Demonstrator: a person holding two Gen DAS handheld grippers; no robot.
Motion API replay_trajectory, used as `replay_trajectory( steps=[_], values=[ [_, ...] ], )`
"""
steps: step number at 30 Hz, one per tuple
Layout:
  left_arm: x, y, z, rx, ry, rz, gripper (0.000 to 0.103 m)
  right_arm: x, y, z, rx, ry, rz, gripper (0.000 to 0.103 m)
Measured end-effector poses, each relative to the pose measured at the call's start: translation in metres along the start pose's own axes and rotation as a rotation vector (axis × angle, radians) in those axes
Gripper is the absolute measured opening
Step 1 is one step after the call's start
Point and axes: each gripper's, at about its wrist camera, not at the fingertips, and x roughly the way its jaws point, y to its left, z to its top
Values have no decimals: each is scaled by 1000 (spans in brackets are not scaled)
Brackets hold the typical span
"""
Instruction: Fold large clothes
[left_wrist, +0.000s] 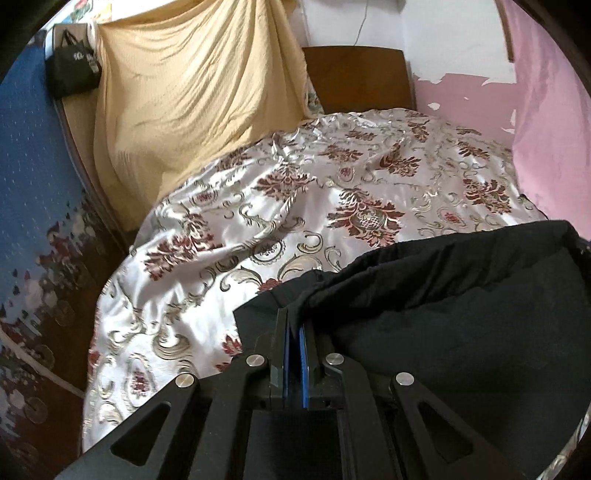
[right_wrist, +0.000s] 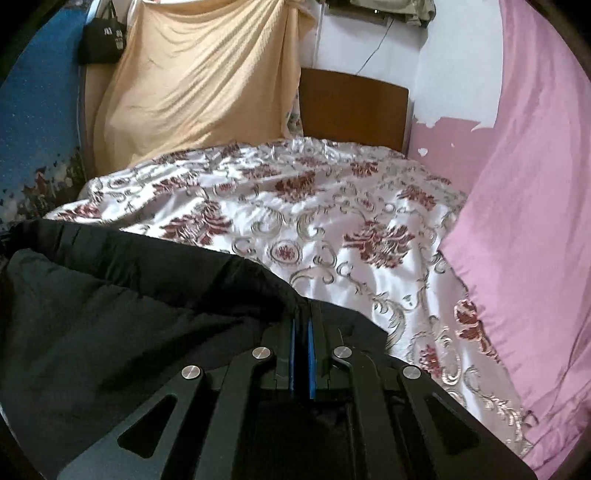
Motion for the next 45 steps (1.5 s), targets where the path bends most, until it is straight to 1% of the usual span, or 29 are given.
replay_trajectory(
  steps=[3, 10, 12, 13, 15, 16, 17, 18, 19, 20, 22, 24, 25, 26, 27, 28, 30, 31, 33, 34, 36, 37, 40, 42, 45],
  values=[
    [15, -1, -3, -21, 7, -6, 5, 14, 2, -6, 7, 9, 0, 5],
    [38, -3, -8, -43, 61, -18, 6, 29, 4, -13, 3, 40, 4, 5],
    [39, -1, -6, -67, 67, -34, 8, 31, 5, -13, -2, 46, 1, 5],
    [38, -1, -5, -76, 71, -44, 11, 31, 5, -12, -3, 48, 4, 5],
    [32, 2, -5, -102, 63, -91, 18, 27, 3, -11, 2, 46, 20, 7],
    [28, 3, -6, -108, 54, -105, 31, 22, 1, -11, 7, 38, 33, 8],
    [22, 3, -8, -117, 37, -125, 55, 21, 0, -10, 11, 34, 46, 9],
    [16, 3, -11, -128, 18, -139, 69, 15, -3, -10, 20, 22, 76, 14],
    [7, 2, -14, -144, -14, -142, 88, 10, -5, -8, 21, 12, 93, 23],
    [-2, 2, -17, -155, -48, -140, 89, 5, -5, -8, 22, 2, 103, 30],
    [-16, -2, -20, -167, -88, -141, 90, -10, -5, -9, 31, -28, 125, 59],
    [-34, -9, -28, -167, -124, -144, 92, -26, -2, -13, 29, -61, 135, 67],
    [-40, -13, -33, -158, -137, -154, 94, -39, 1, -18, 25, -79, 156, 70],
    [-49, -21, -43, -136, -159, -181, 96, -46, 4, -22, 23, -90, 171, 73],
    [-55, -26, -51, -119, -172, -197, 97, -56, 10, -31, 8, -101, 197, 80],
    [-60, -32, -57, -105, -183, -208, 97, -63, 15, -38, -6, -107, 216, 85],
    [-67, -45, -77, -77, -200, -252, 98, -74, 31, -62, -47, -106, 286, 87],
    [-67, -49, -83, -73, -202, -271, 98, -75, 37, -72, -65, -101, 303, 87],
    [-61, -59, -94, -61, -196, -308, 98, -74, 48, -85, -96, -103, 316, 87],
    [-55, -63, -96, -49, -186, -307, 98, -72, 53, -89, -111, -101, 320, 87],
    [-43, -69, -95, -39, -173, -276, 99, -62, 60, -90, -123, -96, 323, 87],
    [-39, -70, -93, -41, -180, -271, 102, -56, 62, -87, -120, -99, 316, 87],
    [-29, -67, -81, -63, -201, -236, 103, -39, 60, -75, -105, -109, 283, 87],
    [-18, -63, -68, -80, -182, -205, 103, -29, 58, -68, -88, -105, 260, 87],
    [0, -55, -52, -110, -136, -156, 103, -7, 50, -55, -31, -70, 236, 87]
  ],
)
